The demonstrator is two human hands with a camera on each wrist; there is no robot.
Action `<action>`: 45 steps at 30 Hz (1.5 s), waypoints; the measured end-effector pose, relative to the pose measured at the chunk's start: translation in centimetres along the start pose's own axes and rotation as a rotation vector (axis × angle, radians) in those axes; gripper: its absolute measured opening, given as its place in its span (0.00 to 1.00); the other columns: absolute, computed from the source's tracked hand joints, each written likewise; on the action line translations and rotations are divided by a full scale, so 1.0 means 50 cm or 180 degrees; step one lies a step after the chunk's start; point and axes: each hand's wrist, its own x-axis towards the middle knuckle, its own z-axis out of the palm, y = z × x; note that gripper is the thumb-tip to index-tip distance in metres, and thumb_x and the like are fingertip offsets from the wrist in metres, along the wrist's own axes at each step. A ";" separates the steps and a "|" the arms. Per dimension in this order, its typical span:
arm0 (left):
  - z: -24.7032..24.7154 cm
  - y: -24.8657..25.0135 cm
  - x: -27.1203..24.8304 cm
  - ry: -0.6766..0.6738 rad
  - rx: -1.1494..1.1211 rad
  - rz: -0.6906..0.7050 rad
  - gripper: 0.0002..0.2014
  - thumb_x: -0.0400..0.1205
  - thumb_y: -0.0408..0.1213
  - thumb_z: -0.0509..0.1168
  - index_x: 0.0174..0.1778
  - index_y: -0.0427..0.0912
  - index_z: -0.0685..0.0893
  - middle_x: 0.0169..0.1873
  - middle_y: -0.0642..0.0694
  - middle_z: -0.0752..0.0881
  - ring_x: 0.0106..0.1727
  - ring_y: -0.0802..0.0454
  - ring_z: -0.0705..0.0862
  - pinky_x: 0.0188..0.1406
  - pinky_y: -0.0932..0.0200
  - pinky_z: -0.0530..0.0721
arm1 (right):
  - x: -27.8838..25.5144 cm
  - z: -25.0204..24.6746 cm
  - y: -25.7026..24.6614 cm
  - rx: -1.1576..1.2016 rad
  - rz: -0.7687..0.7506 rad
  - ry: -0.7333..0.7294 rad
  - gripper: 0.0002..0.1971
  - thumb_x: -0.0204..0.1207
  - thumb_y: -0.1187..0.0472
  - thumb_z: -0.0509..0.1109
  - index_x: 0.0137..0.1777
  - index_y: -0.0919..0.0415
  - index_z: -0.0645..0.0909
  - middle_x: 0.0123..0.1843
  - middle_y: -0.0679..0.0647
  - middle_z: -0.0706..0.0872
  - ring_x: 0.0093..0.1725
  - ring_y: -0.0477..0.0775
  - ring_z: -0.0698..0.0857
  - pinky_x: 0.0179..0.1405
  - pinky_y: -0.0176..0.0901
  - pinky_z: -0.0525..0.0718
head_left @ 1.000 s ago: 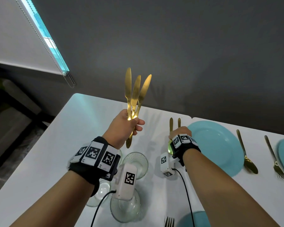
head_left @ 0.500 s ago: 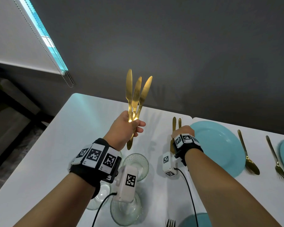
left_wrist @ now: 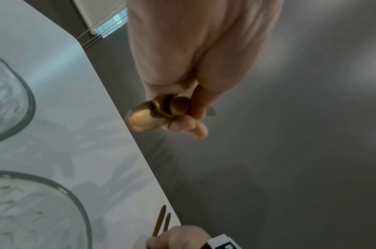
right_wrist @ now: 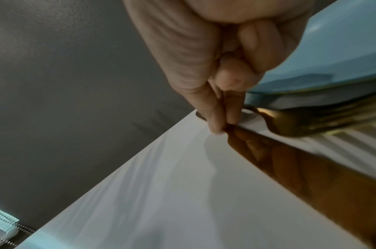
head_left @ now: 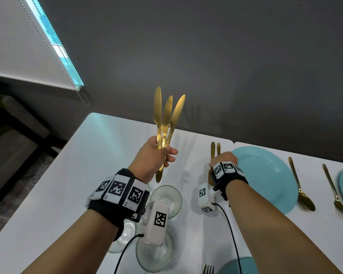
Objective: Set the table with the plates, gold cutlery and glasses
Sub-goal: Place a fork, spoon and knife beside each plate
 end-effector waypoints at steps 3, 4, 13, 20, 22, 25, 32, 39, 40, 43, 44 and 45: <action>0.003 0.003 -0.004 0.0013 -0.0118 -0.0058 0.05 0.86 0.31 0.55 0.56 0.40 0.73 0.40 0.47 0.86 0.34 0.55 0.82 0.33 0.63 0.79 | -0.028 -0.018 -0.035 -0.0305 -0.0155 0.0041 0.11 0.75 0.64 0.66 0.32 0.64 0.73 0.35 0.55 0.81 0.33 0.54 0.79 0.27 0.38 0.74; 0.004 0.003 -0.006 0.0004 -0.0142 -0.0082 0.05 0.86 0.31 0.55 0.55 0.38 0.74 0.39 0.47 0.86 0.33 0.55 0.81 0.33 0.63 0.79 | -0.043 -0.026 -0.051 -0.0498 -0.0339 0.0028 0.07 0.74 0.63 0.67 0.36 0.64 0.75 0.41 0.57 0.83 0.38 0.57 0.80 0.30 0.37 0.74; 0.023 0.040 -0.076 -0.0392 -0.0217 -0.0128 0.12 0.85 0.27 0.53 0.41 0.39 0.78 0.36 0.44 0.85 0.29 0.54 0.77 0.30 0.63 0.76 | -0.250 -0.132 -0.107 -0.0718 -0.3800 0.0619 0.09 0.70 0.62 0.73 0.48 0.52 0.90 0.44 0.47 0.89 0.43 0.50 0.87 0.41 0.41 0.83; 0.056 0.068 -0.178 -0.0776 -0.0315 -0.0070 0.17 0.81 0.24 0.49 0.34 0.33 0.81 0.27 0.41 0.83 0.23 0.53 0.77 0.22 0.63 0.74 | -0.338 -0.198 -0.041 -0.1227 -0.4757 0.1146 0.08 0.66 0.58 0.69 0.32 0.51 0.90 0.29 0.45 0.86 0.25 0.50 0.84 0.16 0.37 0.80; 0.067 0.065 -0.206 -0.0992 -0.0132 -0.0060 0.17 0.82 0.24 0.47 0.37 0.31 0.81 0.30 0.39 0.83 0.22 0.55 0.78 0.19 0.66 0.75 | -0.359 -0.215 -0.005 -0.1364 -0.4859 0.1201 0.12 0.68 0.57 0.64 0.30 0.53 0.88 0.28 0.46 0.85 0.24 0.51 0.82 0.15 0.39 0.78; 0.089 0.057 -0.244 -0.1300 0.0073 -0.0062 0.17 0.82 0.24 0.46 0.42 0.30 0.81 0.38 0.34 0.83 0.24 0.55 0.80 0.20 0.67 0.77 | -0.381 -0.235 0.056 -0.1490 -0.4890 0.1272 0.14 0.71 0.57 0.63 0.30 0.54 0.88 0.27 0.48 0.85 0.24 0.53 0.82 0.15 0.39 0.77; 0.141 0.069 -0.289 -0.1180 0.0010 -0.0077 0.11 0.86 0.27 0.48 0.42 0.38 0.74 0.30 0.40 0.86 0.29 0.50 0.83 0.25 0.62 0.80 | -0.382 -0.295 0.148 -0.1668 -0.4727 0.1701 0.06 0.66 0.65 0.70 0.32 0.57 0.88 0.27 0.50 0.87 0.22 0.53 0.84 0.15 0.36 0.79; 0.229 0.089 -0.263 -0.0699 -0.0160 -0.0002 0.09 0.85 0.26 0.49 0.44 0.38 0.72 0.37 0.38 0.81 0.29 0.48 0.80 0.32 0.57 0.82 | -0.297 -0.390 0.203 -0.1018 -0.2866 0.1534 0.08 0.74 0.60 0.69 0.43 0.55 0.90 0.41 0.52 0.90 0.40 0.58 0.89 0.37 0.45 0.85; 0.249 0.090 -0.255 -0.0636 -0.0179 0.0006 0.07 0.85 0.26 0.50 0.46 0.37 0.72 0.36 0.38 0.80 0.29 0.49 0.79 0.33 0.57 0.82 | -0.276 -0.411 0.217 -0.0964 -0.2404 0.1224 0.08 0.76 0.59 0.69 0.48 0.55 0.89 0.45 0.53 0.90 0.47 0.59 0.87 0.45 0.47 0.84; 0.317 0.090 -0.231 -0.0534 -0.0164 0.0044 0.06 0.84 0.25 0.52 0.53 0.35 0.72 0.36 0.39 0.80 0.30 0.50 0.80 0.32 0.58 0.83 | -0.204 -0.478 0.271 -0.0637 -0.1479 0.0801 0.08 0.75 0.58 0.70 0.48 0.57 0.90 0.49 0.55 0.91 0.53 0.59 0.85 0.54 0.46 0.82; 0.340 0.090 -0.225 -0.0529 -0.0129 0.0060 0.06 0.84 0.26 0.52 0.54 0.35 0.72 0.37 0.40 0.81 0.30 0.50 0.80 0.31 0.59 0.83 | -0.175 -0.497 0.290 -0.0585 -0.1260 0.0762 0.09 0.75 0.57 0.70 0.49 0.58 0.90 0.51 0.57 0.91 0.54 0.60 0.85 0.55 0.46 0.82; 0.364 0.090 -0.218 -0.0523 -0.0101 0.0066 0.07 0.84 0.26 0.52 0.54 0.36 0.72 0.37 0.40 0.81 0.31 0.51 0.80 0.32 0.59 0.83 | -0.143 -0.511 0.313 -0.0697 -0.1042 0.0690 0.11 0.76 0.56 0.70 0.51 0.60 0.89 0.54 0.59 0.90 0.56 0.61 0.85 0.57 0.47 0.82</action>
